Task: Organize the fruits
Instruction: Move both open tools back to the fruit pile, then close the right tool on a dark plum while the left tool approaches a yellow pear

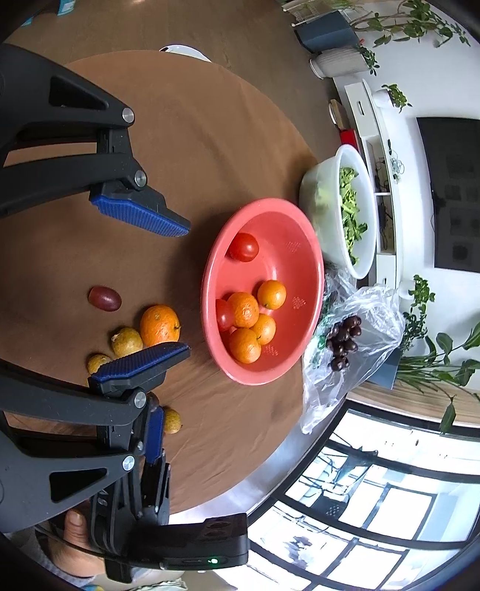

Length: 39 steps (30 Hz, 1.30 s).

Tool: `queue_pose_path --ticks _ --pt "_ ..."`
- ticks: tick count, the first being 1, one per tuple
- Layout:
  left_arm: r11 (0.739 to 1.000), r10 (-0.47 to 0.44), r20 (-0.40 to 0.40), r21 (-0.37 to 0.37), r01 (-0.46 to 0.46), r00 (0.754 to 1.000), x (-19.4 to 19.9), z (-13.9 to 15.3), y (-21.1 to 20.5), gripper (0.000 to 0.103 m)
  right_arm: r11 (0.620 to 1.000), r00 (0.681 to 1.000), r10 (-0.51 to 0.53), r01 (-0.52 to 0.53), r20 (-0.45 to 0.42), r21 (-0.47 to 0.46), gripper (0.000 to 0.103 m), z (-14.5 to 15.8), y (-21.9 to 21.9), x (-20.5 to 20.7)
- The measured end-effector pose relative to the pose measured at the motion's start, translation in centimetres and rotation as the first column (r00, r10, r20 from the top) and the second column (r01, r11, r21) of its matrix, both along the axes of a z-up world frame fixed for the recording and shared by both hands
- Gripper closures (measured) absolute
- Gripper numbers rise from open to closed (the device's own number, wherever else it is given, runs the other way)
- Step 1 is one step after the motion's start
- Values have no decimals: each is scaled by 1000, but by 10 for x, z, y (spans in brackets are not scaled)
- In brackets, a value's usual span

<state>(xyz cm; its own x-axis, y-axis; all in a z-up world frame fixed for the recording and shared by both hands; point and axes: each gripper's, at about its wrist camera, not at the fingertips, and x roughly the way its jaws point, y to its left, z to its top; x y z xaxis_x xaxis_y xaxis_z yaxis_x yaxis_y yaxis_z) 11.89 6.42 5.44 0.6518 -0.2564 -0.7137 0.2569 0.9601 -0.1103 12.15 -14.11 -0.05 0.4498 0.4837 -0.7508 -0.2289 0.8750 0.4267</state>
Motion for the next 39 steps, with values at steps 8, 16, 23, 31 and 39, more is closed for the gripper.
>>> queue_pose_path --ticks 8,16,23,31,39 --pt "997 -64 -62 41 66 996 3 -19 -22 45 993 1000 -15 17 -20 116 74 -6 -23 -10" --pt "992 -92 -121 73 101 988 12 -41 -40 45 997 1000 24 -24 -6 79 72 -5 -12 -9" --pt "986 -117 -159 96 133 980 17 -55 -50 45 994 997 70 -69 -13 82 66 -5 -2 -11" --pt "981 -145 -179 104 165 973 14 -61 -55 46 995 998 65 -64 -6 75 66 -6 -3 -15" --pt "973 -192 -165 99 210 967 8 -60 -62 71 996 998 59 -58 -5 73 66 -7 -4 -13"
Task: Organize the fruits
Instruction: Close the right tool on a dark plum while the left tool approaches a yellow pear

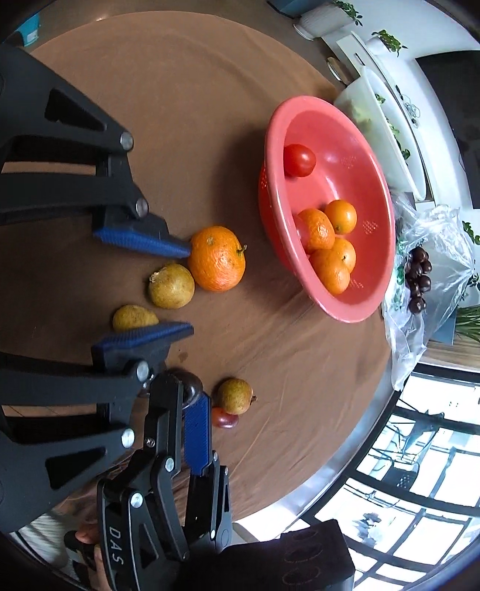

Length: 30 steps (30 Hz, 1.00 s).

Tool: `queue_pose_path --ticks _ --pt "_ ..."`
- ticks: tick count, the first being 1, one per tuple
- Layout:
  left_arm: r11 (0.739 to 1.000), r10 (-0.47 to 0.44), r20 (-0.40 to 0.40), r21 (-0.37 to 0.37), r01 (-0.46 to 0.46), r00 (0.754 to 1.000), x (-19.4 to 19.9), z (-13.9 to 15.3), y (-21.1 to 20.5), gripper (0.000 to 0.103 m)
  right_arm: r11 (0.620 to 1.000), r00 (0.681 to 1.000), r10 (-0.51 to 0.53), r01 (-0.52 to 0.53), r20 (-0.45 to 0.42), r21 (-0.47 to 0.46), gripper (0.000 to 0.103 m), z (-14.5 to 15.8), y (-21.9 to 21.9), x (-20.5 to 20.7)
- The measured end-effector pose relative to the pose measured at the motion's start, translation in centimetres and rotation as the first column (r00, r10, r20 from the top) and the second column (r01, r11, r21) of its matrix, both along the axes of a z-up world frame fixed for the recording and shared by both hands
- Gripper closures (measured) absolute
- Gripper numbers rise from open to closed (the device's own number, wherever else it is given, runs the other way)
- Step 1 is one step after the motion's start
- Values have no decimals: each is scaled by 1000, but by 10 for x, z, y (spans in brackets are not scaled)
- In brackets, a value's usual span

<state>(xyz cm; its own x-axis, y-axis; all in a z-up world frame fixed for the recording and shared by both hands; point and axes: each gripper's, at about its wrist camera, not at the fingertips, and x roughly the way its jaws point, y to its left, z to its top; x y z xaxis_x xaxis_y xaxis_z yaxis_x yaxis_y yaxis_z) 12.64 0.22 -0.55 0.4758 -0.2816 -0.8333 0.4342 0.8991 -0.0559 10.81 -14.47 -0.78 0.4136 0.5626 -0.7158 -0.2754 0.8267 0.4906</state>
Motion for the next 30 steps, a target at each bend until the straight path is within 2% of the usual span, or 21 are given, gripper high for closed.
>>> queue_pose_path --ticks 5,10,23,27,30 --pt "1000 -17 25 24 16 1000 -4 1 -3 80 1000 1000 2 -2 -1 -2 66 0 0 0" --pt "999 -10 28 32 9 1000 -6 2 -1 81 1000 1000 6 -5 -11 13 65 -1 -1 1" --pt "999 1 14 -35 0 1000 -11 14 14 86 993 999 -23 27 -40 117 71 -2 -16 1" --pt "1000 -17 5 -6 17 1000 -15 9 9 86 999 999 -9 10 -31 49 71 -3 -9 0" --pt "999 -16 23 42 15 1000 -16 5 4 86 1000 1000 4 -3 -23 22 71 -2 -5 -1"
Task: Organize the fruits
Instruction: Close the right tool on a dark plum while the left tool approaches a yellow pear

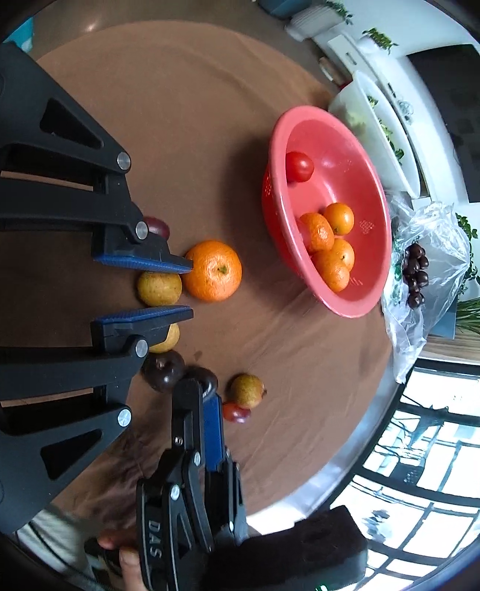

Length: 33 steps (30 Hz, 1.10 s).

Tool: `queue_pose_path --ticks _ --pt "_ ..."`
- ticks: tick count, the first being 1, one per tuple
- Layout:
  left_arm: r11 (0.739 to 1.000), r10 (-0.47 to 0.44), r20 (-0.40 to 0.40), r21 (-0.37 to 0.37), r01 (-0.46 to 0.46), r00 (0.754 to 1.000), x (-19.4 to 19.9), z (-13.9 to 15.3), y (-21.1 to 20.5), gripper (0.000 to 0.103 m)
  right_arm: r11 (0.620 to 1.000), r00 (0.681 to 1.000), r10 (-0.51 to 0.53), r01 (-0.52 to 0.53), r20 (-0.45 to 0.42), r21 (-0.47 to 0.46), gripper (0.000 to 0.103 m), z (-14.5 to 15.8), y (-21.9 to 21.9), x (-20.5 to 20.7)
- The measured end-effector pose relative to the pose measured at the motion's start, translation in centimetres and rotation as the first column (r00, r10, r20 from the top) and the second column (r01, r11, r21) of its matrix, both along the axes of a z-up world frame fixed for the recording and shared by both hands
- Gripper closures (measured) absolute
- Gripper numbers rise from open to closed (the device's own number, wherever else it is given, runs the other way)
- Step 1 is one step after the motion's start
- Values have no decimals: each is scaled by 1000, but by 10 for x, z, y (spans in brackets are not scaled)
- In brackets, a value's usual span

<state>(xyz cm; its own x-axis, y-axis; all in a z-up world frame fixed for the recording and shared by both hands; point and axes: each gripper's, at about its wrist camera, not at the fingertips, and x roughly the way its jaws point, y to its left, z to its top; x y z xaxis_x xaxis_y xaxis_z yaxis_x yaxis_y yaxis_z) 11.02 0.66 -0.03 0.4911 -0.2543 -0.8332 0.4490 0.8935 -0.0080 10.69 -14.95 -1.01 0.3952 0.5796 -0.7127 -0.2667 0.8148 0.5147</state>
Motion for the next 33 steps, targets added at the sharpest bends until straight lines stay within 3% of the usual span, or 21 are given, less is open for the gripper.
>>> queue_pose_path --ticks 23,25,26,29,33 --pt "1000 -22 23 17 22 1000 -21 0 9 84 1000 1000 23 -22 13 -18 71 1 7 -12" --pt "1000 -23 -7 -4 23 1000 -22 -2 11 79 1000 1000 22 -22 16 -17 71 0 7 -14" --pt "1000 -2 -21 24 2 1000 -23 -7 11 77 1000 1000 22 -21 18 -16 71 0 6 -15" --pt "998 19 -49 53 -17 999 -24 -15 12 76 1000 999 20 -20 27 -23 71 0 6 -18" --pt "999 41 -52 35 -39 998 -23 -11 16 76 999 999 22 -20 40 -40 71 0 9 -19"
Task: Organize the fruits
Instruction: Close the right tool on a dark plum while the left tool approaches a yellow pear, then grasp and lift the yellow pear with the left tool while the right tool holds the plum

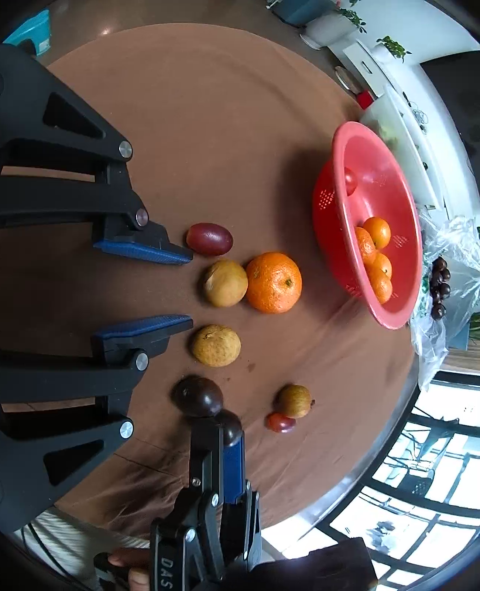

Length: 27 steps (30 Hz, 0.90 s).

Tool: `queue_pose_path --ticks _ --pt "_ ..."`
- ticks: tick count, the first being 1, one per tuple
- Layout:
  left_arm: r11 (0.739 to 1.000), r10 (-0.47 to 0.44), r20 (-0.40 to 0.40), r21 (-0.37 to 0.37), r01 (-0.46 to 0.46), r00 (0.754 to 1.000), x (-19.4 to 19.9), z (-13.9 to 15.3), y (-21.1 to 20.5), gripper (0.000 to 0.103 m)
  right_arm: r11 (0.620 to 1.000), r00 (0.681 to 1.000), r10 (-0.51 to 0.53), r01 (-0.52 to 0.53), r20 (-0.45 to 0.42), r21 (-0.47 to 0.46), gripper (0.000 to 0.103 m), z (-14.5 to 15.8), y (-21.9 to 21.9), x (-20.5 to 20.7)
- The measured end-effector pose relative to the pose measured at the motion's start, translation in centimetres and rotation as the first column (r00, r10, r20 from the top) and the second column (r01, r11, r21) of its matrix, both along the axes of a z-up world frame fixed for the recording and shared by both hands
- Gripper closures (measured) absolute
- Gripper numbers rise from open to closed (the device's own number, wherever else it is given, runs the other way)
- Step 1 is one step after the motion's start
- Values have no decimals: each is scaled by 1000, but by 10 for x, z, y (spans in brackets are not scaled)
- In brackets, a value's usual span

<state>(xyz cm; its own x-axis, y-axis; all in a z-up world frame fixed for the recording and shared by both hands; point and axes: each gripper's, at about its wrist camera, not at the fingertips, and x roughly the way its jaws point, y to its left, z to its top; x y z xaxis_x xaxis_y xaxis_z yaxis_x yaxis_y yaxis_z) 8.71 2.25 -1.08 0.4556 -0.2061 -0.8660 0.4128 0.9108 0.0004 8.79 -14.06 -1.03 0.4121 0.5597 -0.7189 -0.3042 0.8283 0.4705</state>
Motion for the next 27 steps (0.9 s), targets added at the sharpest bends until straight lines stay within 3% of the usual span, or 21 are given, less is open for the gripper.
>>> queue_pose_path --ticks 12,24,27 --pt "1000 17 42 -16 -17 999 0 5 0 76 1000 1000 -2 2 8 -3 71 -1 -1 1" --pt "1000 0 75 -4 0 997 7 -1 -11 77 997 999 24 -21 43 -75 71 4 2 -5" --pt "999 7 64 -31 -5 998 9 0 -7 79 999 1000 14 -13 26 -41 71 3 -2 -4"
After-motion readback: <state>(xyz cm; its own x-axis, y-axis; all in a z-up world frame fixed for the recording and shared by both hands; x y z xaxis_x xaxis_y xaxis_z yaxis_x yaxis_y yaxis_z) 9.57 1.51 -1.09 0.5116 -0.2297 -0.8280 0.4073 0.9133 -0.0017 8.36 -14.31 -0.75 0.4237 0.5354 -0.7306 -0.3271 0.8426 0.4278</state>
